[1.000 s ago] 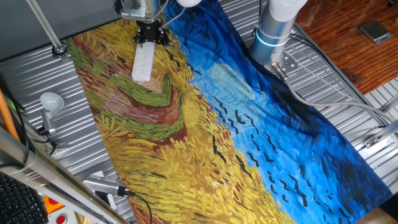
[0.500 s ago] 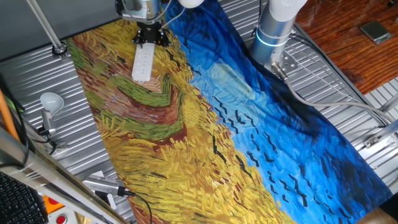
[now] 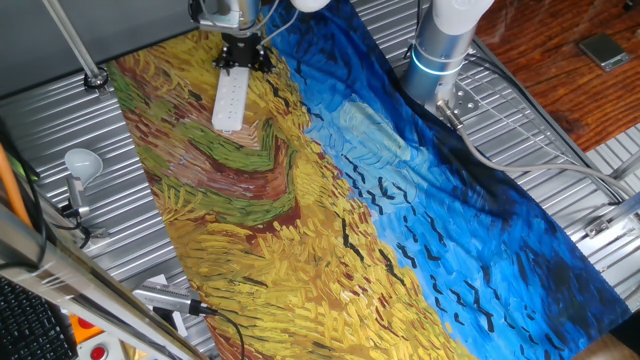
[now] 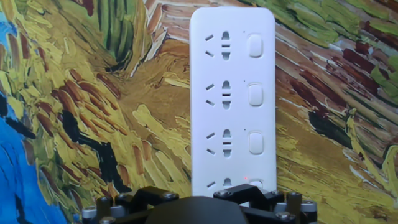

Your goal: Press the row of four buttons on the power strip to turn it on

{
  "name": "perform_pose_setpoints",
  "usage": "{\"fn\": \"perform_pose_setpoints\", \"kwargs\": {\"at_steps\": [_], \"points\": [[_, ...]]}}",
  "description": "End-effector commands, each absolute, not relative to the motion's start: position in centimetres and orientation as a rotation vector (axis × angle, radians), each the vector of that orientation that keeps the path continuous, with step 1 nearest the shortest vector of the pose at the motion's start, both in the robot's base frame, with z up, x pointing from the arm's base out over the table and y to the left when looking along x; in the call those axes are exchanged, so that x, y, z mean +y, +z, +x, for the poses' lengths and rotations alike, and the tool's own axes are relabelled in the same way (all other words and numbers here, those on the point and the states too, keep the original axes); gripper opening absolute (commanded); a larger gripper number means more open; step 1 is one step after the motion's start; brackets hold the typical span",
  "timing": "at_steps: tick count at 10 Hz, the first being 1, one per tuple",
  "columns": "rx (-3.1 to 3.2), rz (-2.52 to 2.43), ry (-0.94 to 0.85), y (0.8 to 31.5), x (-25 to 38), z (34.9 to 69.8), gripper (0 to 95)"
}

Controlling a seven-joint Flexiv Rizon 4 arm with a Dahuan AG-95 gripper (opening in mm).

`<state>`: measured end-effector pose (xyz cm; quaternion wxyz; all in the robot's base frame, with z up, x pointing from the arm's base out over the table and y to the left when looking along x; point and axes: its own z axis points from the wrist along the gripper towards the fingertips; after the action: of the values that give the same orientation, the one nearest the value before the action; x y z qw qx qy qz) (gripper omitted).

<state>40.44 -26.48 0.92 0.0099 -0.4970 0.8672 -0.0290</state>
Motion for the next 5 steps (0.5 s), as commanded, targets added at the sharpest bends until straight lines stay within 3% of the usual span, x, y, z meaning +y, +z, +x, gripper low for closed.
{"fn": "perform_pose_setpoints", "kwargs": {"at_steps": [1,5], "points": [[2.708,-1.547,-0.101,0.38,-26.52,40.54,95.0],[2.7,-1.546,-0.113,-0.01,-26.53,40.53,95.0]]}}
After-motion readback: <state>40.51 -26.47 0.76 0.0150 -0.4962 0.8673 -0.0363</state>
